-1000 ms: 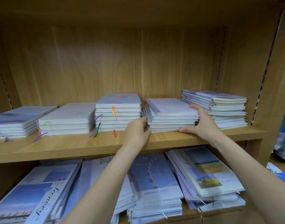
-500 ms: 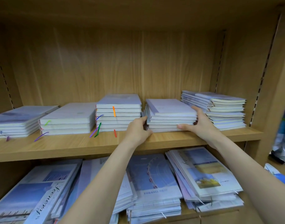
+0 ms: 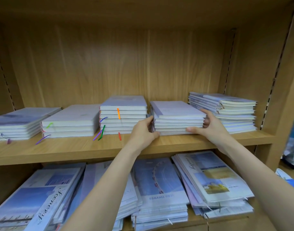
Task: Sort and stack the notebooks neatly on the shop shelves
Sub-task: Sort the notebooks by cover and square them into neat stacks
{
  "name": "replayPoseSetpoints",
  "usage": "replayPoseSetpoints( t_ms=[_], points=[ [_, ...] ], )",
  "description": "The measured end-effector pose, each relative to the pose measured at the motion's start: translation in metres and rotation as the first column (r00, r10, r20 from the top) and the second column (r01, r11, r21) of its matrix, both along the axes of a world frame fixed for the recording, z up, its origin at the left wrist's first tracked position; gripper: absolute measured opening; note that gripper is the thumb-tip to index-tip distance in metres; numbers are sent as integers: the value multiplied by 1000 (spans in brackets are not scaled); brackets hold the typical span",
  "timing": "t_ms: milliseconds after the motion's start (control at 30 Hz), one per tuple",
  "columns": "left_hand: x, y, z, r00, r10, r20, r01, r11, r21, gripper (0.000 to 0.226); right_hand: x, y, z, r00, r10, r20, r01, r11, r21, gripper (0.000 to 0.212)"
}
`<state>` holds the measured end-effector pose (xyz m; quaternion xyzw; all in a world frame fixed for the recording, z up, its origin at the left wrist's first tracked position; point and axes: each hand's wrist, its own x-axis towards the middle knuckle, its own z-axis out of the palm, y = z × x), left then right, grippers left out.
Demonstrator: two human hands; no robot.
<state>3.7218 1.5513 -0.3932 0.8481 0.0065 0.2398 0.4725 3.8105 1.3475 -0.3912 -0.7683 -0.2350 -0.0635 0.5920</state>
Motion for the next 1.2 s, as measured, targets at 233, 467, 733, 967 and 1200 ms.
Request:
replayPoseSetpoints(
  t_ms=[233, 467, 733, 967, 1200],
  points=[
    [4, -1, 2, 994, 22, -106, 0, 980, 197, 76, -2, 3, 4, 1000, 8, 16, -7, 998, -57, 90],
    [8, -5, 0, 992, 111, -62, -96, 975, 203, 72, -4, 2, 6, 999, 41, -5, -42, 999, -31, 73],
    [7, -4, 1, 987, 156, -32, -142, 954, 264, 55, 0, 0, 6, 998, 55, -12, -55, 997, -48, 64],
    [8, -3, -1, 985, 174, -17, -163, 948, 274, 55, -1, 4, 6, 999, 36, 30, -33, 995, -95, 64],
    [1, -5, 2, 995, 100, -19, -97, 986, 138, 50, -2, 5, 6, 999, 31, 24, -29, 994, -105, 69]
  ],
)
